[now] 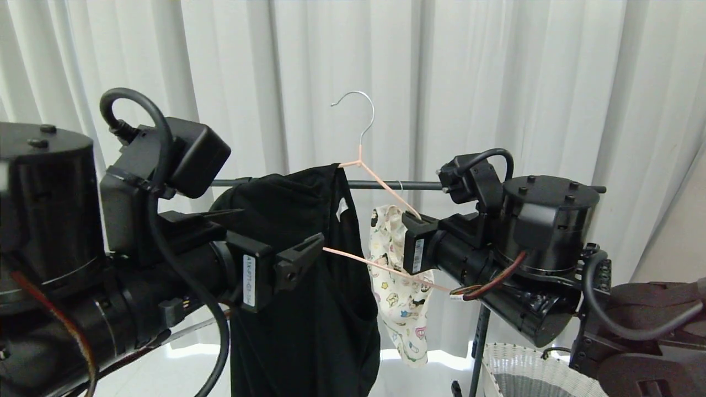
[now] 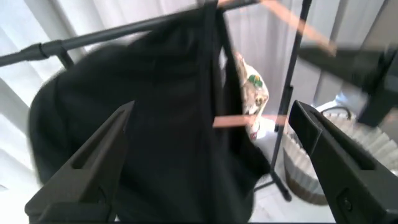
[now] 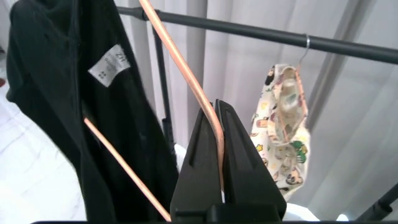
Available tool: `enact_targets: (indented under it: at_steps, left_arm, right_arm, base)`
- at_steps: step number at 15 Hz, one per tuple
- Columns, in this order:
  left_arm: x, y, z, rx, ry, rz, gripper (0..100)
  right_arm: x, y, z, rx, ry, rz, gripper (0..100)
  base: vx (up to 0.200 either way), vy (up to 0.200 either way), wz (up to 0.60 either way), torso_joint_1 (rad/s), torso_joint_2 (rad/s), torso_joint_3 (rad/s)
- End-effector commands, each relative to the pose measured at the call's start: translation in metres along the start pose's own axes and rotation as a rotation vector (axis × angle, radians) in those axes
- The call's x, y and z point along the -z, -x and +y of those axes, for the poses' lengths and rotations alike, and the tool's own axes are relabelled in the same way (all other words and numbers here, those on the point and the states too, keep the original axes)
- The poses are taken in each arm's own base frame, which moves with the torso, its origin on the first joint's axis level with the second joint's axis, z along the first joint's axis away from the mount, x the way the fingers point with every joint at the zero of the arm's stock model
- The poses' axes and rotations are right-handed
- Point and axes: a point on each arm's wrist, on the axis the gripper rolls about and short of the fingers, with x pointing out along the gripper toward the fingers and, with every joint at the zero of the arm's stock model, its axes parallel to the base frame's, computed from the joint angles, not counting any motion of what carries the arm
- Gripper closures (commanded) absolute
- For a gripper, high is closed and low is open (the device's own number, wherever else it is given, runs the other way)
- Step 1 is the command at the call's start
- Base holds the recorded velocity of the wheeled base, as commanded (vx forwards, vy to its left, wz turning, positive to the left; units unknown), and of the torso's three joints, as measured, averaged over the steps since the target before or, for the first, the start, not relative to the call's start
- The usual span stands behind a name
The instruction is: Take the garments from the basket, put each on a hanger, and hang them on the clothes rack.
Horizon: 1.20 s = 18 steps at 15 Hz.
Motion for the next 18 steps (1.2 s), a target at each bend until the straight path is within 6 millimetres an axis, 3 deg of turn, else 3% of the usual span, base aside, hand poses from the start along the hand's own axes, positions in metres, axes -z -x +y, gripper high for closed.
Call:
enact_targets:
  at_steps: [1,4,8,13,18]
  left_arm:
    - [0.005,0.017,0.008,0.018,-0.002,-0.024,0]
    - [0.003,0.021,0.029,0.003,-0.047,-0.054,0]
    - [0.001,0.017,0.043,0.069,-0.091,-0.115,0]
    - [0.022,0.017,0.036,0.298,-0.124,-0.081,0]
    - [0.039,0.025,0.033,0.465,-0.196,-0.081,0]
  right_arm:
    - [-0.005,0.008,-0.004,0.003,0.004,-0.012,100]
    - [-0.001,0.034,-0.013,-0.002,0.045,-0.023,100]
    - [0.005,0.074,-0.026,-0.013,0.063,-0.008,100]
    - [0.015,0.109,-0.028,-0.07,0.1,-0.007,100]
    - [0.029,0.124,-0.024,-0.123,0.137,0.035,100]
  base:
    - [0.0,0.0,0.0,0.0,0.0,0.0]
    - [0.0,0.0,0.0,0.0,0.0,0.0]
    - [0.0,0.0,0.0,0.0,0.0,0.0]
    - [0.0,0.0,0.0,0.0,0.0,0.0]
    - [0.0,0.0,0.0,0.0,0.0,0.0]
